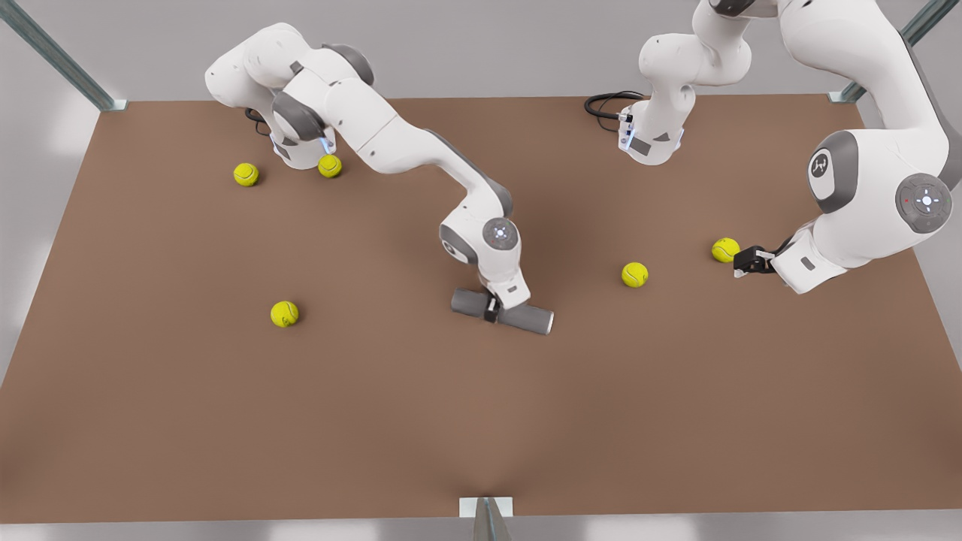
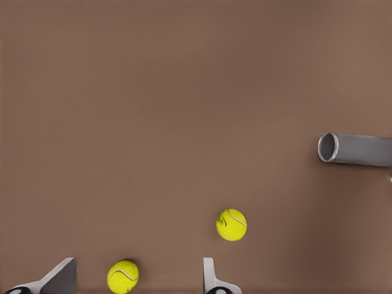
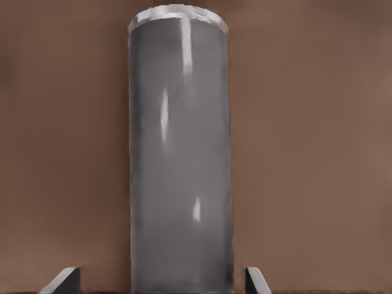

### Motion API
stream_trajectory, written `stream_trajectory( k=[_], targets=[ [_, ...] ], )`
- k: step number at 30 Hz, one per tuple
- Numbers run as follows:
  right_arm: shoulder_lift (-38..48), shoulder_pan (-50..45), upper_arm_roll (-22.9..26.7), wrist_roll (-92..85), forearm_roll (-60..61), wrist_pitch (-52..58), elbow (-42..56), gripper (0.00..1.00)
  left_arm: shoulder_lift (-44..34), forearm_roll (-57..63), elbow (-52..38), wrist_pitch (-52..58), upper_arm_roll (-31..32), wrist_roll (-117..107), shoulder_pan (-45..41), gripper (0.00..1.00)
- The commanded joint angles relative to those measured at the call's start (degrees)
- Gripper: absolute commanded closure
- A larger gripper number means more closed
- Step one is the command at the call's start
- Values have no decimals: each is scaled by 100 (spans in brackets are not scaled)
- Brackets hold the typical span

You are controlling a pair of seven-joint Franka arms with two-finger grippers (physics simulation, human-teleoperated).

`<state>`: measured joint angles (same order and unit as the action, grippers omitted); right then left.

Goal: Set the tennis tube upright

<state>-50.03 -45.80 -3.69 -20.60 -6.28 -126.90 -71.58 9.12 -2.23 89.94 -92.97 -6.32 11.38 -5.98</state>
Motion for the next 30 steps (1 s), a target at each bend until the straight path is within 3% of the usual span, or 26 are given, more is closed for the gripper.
stream_trajectory(
  k=[1, 3, 5, 6, 7, 8, 10, 12, 13, 21, 30],
  targets=[
    [484, 45, 0, -296, 575, 604, -23, 0, 2, 3, -3, -1, -1, -5, 0, 0],
    [1363, 317, 0, -287, 1084, 1746, -102, 0, -7, 3, -3, 7, -1, -5, 0, 0],
    [2751, 2179, 9, 607, 1577, 4392, -347, 0, 37, -14, -3, -37, -1, -40, 0, 0],
    [3016, 2848, 193, 1575, 1253, 5024, -331, 0, 361, -155, -46, -168, 8, -110, 9, 0],
    [2964, 3262, 352, 2305, 1164, 5492, 364, 0, 950, -690, -450, -212, -1, -268, 71, 0],
    [2955, 3429, 395, 2464, 1147, 5483, 381, 0, 1626, -1375, -916, -221, -1, -382, 114, 0],
    [2832, 3824, 431, 3387, 1147, 5457, 390, 0, 2936, -3924, -1128, -160, -1, -119, 528, 0],
    [2753, 3877, 422, 3316, 944, 5202, 364, 0, 3623, -4953, -1093, -783, 640, 91, 475, 0],
    [2735, 3851, 422, 3325, 901, 5105, 408, 0, 3614, -5270, -733, -1275, 860, 461, 283, 0],
    [2744, 3833, 387, 3299, 663, 4973, 399, 0, 4361, -5692, -381, -1970, 1625, 2219, 27, 0],
    [2744, 3842, 378, 3299, 646, 5017, 364, 0, 4370, -5675, -381, -1962, 1739, 2272, 35, 0]
  ],
)
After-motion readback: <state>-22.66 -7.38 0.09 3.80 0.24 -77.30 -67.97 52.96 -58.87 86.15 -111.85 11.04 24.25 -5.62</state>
